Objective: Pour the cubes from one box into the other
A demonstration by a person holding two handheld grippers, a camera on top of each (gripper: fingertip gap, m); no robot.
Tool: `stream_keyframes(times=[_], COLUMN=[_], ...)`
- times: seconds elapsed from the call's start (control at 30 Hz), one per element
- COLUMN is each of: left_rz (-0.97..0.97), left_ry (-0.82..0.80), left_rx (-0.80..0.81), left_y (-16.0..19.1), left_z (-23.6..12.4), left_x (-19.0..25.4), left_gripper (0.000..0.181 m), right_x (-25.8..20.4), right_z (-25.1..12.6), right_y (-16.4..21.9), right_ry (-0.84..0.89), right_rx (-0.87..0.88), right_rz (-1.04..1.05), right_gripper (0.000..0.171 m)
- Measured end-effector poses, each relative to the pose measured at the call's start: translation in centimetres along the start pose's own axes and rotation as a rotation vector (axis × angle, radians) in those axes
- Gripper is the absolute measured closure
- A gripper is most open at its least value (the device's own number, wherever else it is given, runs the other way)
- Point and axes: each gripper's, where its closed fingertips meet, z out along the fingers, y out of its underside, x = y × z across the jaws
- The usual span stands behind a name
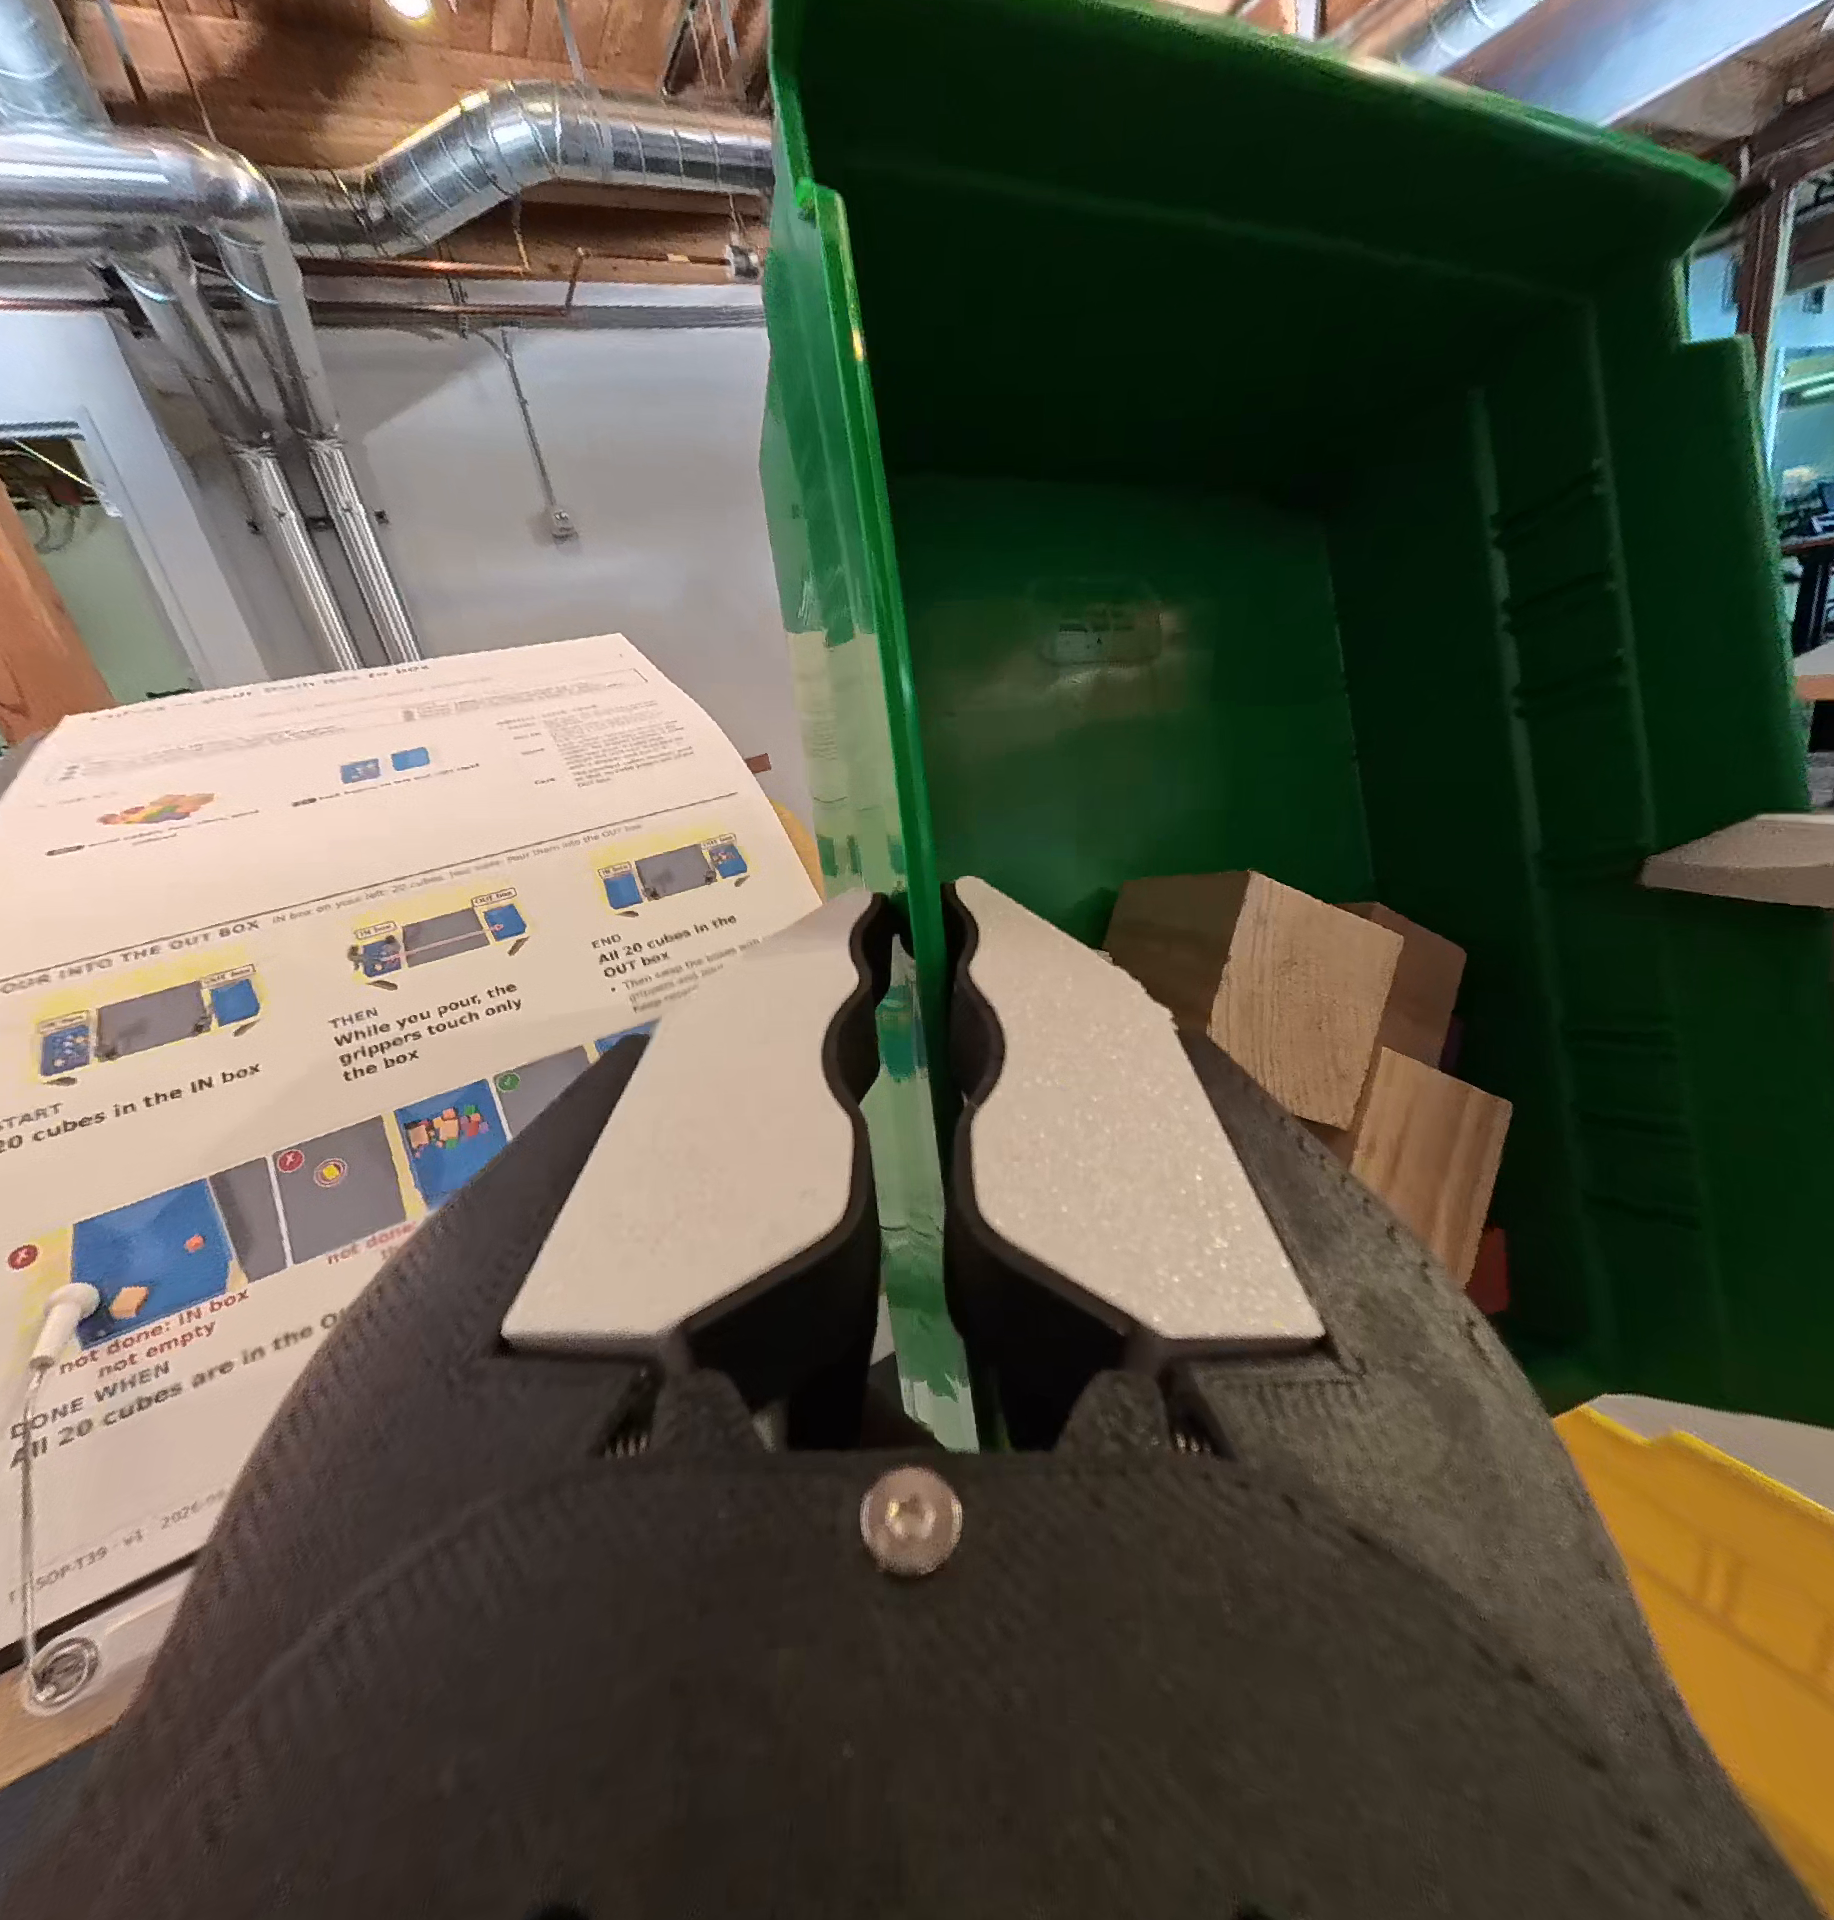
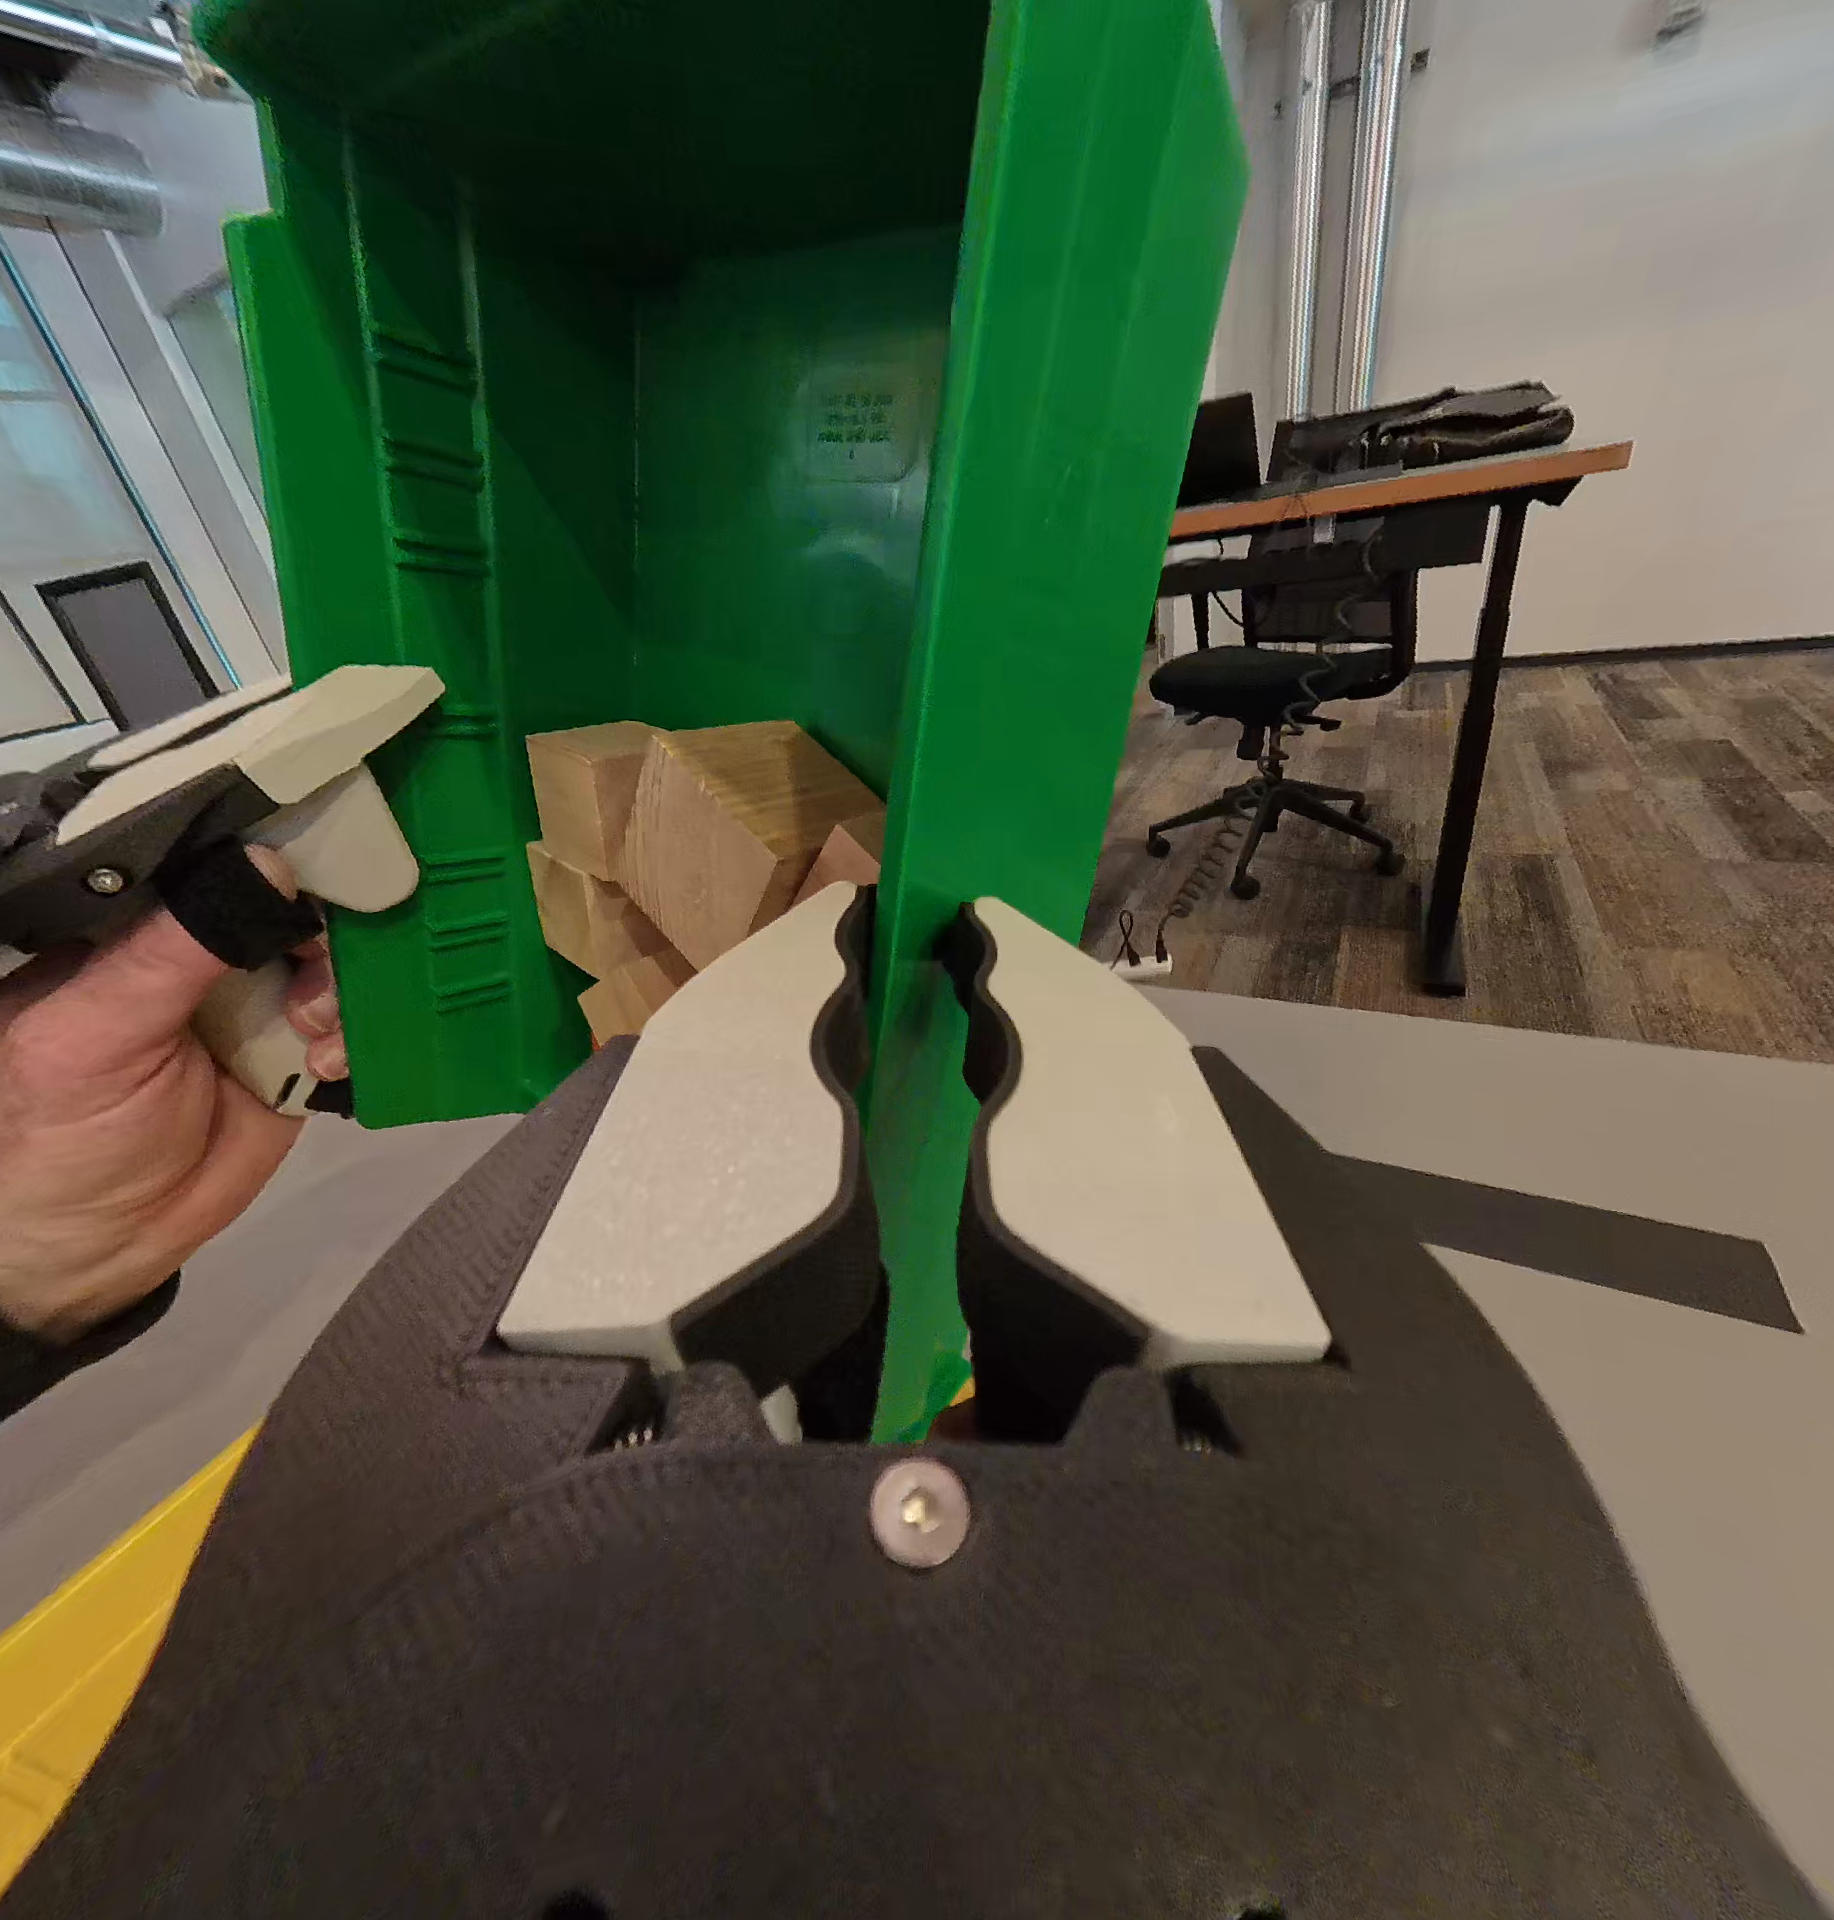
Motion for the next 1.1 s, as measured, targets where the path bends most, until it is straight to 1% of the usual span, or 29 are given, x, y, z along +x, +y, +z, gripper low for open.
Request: stream_keyframes(times=[0.1, 0.3, 0.5, 0.73, 0.93, 1.1], left_rz=[0.002, -0.012, -0.015, -0.027, -0.019, -0.034], left_ry=[-0.009, -0.024, -0.028, -0.039, -0.045, -0.085], left_rx=[0.048, 0.037, 0.052, 0.052, 0.049, 0.013], left_y=[-0.9, 0.2, 0.4, 0.5, 0.6, 1.8], left_z=[-0.3, -0.5, -0.8, -1.0, -1.1, -1.5], left_x=[-0.1, -0.3, -0.3, -0.4, -0.6, -1.1], left_gripper=[0.173, 0.173, 0.173, 0.174, 0.175, 0.177], right_x=[-0.3, -0.5, -0.7, -1.1, -0.9, -1.1], right_z=[-0.1, -0.1, -0.4, -0.5, -0.4, -0.2], right_y=[-0.7, -0.3, -0.5, -0.7, -0.1, 1.1], right_ry=[-0.009, -0.006, -0.024, -0.03, -0.024, -0.024], right_rx=[0.045, 0.028, 0.072, 0.073, 0.05, -0.002], right_rz=[-0.021, -0.039, -0.022, -0.039, -0.062, -0.062], right_gripper=[0.163, 0.163, 0.162, 0.162, 0.162, 0.161])
